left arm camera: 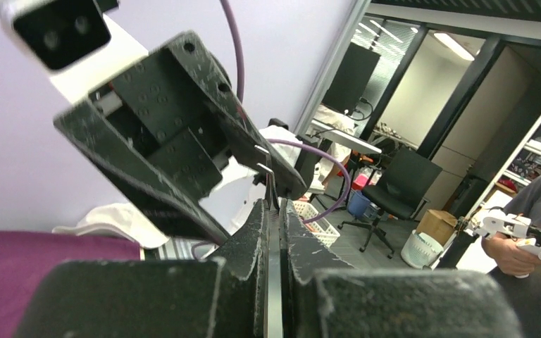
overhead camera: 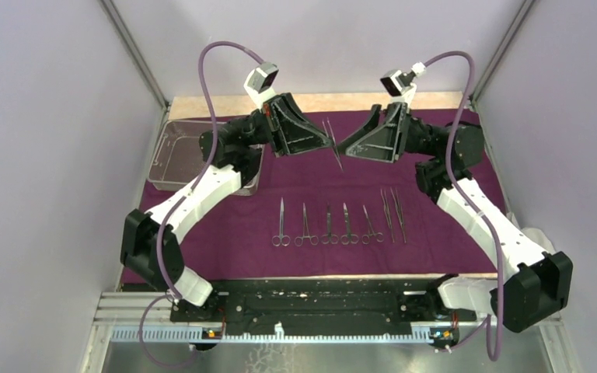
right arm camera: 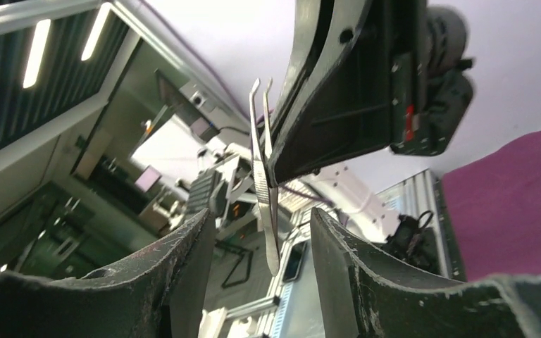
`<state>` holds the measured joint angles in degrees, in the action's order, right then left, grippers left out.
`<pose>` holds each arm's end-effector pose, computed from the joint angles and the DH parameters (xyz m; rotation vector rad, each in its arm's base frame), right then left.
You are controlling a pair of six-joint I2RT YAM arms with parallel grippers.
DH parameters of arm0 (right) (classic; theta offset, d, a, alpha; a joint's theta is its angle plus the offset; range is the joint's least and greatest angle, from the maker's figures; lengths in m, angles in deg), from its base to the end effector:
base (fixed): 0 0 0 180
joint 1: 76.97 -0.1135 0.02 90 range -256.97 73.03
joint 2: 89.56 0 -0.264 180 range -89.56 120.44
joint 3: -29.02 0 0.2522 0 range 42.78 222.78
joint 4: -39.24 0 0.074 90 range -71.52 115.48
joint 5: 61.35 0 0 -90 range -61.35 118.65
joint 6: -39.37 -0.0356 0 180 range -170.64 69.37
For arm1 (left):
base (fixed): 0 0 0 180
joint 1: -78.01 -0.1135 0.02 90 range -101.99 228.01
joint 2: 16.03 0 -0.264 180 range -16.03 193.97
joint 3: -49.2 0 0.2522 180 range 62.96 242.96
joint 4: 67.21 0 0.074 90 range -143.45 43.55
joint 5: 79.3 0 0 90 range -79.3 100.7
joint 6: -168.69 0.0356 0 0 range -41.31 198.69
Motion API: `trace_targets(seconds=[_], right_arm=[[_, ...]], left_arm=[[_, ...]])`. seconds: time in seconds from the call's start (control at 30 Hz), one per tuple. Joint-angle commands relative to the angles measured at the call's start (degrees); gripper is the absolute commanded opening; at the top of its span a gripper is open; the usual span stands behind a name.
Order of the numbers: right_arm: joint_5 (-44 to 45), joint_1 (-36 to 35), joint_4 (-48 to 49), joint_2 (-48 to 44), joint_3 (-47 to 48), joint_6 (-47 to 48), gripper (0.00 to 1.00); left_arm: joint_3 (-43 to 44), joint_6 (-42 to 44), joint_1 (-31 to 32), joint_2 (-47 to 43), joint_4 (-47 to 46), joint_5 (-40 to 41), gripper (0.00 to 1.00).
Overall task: Open and lay out the surgical kit
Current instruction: Place the medical item in the surgical kit.
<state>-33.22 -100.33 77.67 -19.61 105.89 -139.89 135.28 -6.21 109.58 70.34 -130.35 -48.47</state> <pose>0.2112 0.1254 0.4565 -0.5955 1.4283 2.0630 0.2375 -0.1818 0.4578 0.8751 1.0321 -2.0231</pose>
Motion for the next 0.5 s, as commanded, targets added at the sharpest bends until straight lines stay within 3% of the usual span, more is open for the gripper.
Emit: trace_targets(seconds=[0.0, 0.13, 0.3, 0.47], right_arm=[[-1.7, -3.4, 3.8, 0.5, 3.3, -1.8, 0.53], [-2.3, -3.9, 10.7, 2.0, 3.4, -7.3, 0.48], [-1.5, -4.0, 23.4, 5.1, 3.0, -19.1, 0.34], [-1.8, -4.0, 24.5, 6.0, 4.2, -20.5, 0.31]], left_arm=[[5.6, -2.9, 1.3, 2.1, -10.3, -0.1, 0.0], [7.6, -3.8, 1.9, 3.2, -11.3, -1.1, 0.0], [10.1, -7.1, 2.8, 5.7, -15.1, -2.6, 0.0], [11.2, -7.7, 3.7, 6.7, -16.5, -2.2, 0.0]])
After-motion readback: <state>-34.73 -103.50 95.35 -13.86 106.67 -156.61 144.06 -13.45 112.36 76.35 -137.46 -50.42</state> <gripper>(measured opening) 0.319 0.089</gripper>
